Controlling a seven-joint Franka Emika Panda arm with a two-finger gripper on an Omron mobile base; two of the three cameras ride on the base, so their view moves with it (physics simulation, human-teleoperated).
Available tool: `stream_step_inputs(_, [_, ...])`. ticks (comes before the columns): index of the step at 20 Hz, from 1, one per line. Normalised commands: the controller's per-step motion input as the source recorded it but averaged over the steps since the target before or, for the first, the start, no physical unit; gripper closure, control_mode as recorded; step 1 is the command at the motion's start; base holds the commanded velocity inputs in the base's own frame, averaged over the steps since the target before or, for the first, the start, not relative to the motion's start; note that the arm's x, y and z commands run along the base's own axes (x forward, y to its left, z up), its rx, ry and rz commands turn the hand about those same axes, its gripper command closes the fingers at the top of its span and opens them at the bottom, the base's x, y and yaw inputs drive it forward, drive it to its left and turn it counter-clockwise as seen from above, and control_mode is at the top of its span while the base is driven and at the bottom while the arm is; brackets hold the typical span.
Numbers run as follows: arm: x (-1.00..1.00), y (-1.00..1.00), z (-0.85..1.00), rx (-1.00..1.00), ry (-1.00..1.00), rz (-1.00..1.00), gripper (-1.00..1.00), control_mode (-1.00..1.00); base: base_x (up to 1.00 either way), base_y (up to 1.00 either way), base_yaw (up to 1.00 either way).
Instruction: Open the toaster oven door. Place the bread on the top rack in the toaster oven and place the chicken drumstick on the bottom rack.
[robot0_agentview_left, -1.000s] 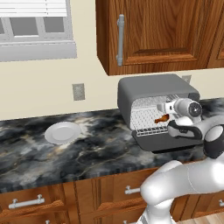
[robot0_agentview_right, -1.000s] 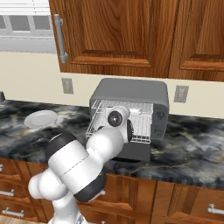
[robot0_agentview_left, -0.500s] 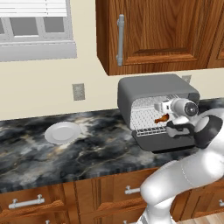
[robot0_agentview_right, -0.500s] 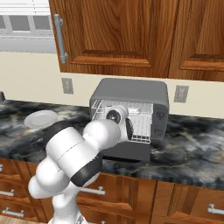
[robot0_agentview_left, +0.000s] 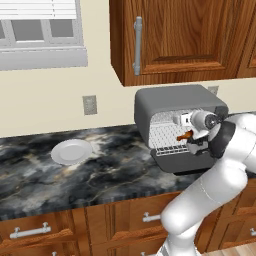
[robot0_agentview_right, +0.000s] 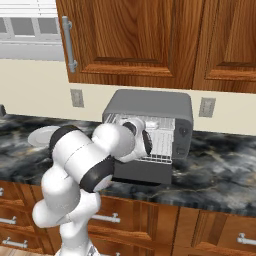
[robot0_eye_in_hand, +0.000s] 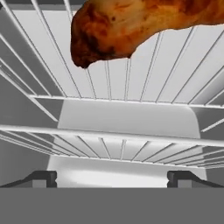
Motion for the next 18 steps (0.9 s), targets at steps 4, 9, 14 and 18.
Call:
stream_step_inputs(4, [0.27,0.0,-0.14,0.0,0.0,0.0,-1.0,-1.0,0.0,0.0,0.0])
stream_step_inputs(9, [0.21,0.0,-0.19,0.0,0.0,0.0,-1.0,-1.0,0.0,0.0,0.0])
stream_step_inputs(14, [0.18,0.0,-0.14,0.0,0.0,0.0,-1.0,-1.0,0.0,0.0,0.0])
stream_step_inputs(18, [0.18,0.0,-0.09,0.0,0.0,0.0,-1.0,-1.0,0.0,0.0,0.0])
